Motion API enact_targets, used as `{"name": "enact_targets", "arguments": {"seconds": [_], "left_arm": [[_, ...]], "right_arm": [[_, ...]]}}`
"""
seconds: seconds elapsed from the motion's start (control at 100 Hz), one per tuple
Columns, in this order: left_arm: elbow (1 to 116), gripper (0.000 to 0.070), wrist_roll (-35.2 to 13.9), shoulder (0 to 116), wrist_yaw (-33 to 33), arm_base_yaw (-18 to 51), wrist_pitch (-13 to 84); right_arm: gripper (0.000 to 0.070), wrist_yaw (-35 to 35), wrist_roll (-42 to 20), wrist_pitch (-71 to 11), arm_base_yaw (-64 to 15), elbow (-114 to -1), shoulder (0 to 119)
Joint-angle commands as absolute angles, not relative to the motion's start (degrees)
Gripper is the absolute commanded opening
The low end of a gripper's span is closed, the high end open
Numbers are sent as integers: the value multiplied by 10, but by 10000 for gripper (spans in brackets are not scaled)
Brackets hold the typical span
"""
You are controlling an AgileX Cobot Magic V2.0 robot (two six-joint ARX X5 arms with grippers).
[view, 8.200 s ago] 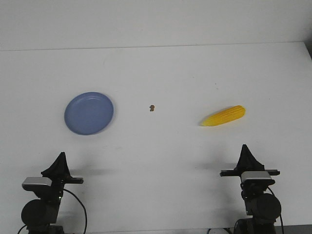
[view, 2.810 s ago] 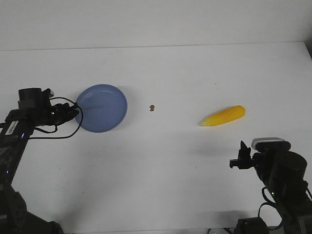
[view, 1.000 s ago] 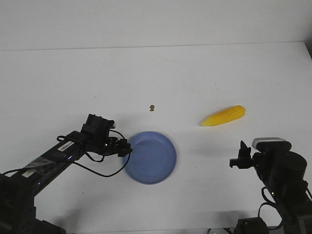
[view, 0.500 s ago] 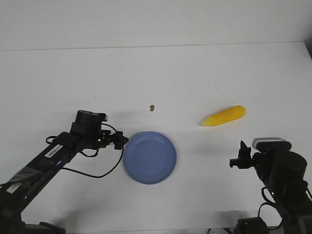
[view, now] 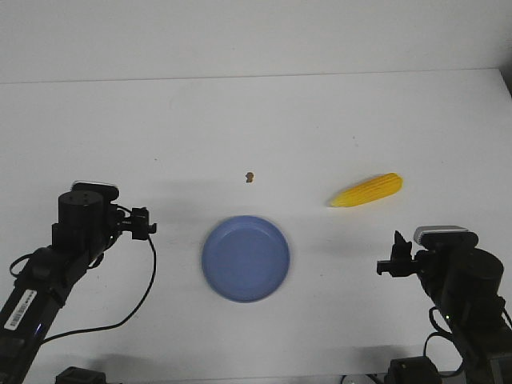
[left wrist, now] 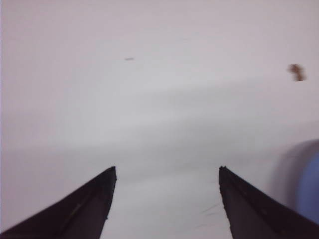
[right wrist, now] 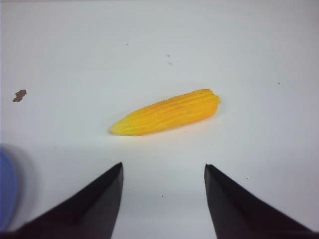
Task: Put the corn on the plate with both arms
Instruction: 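Release the plate and pull the left gripper back, then reach the right gripper to the yellow corn and grasp it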
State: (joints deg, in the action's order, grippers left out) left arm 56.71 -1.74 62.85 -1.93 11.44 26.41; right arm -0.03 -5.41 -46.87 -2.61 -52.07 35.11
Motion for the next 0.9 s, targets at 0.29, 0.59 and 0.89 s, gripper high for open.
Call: {"name": "enact_targets", "arguments": {"seconds": [0.29,0.59,0.89], "left_arm": [[574,421,-7,622,-30,106,269],[574,421,-22,622,-30,106,269],[574,421,-27,622,-30,106,269]], "right_arm": [[352,1,-125,-459,-26,-529,355],[473,45,-218,-392,-14,-529,458],[473,-1,-296,-292,41,-529,633]]}}
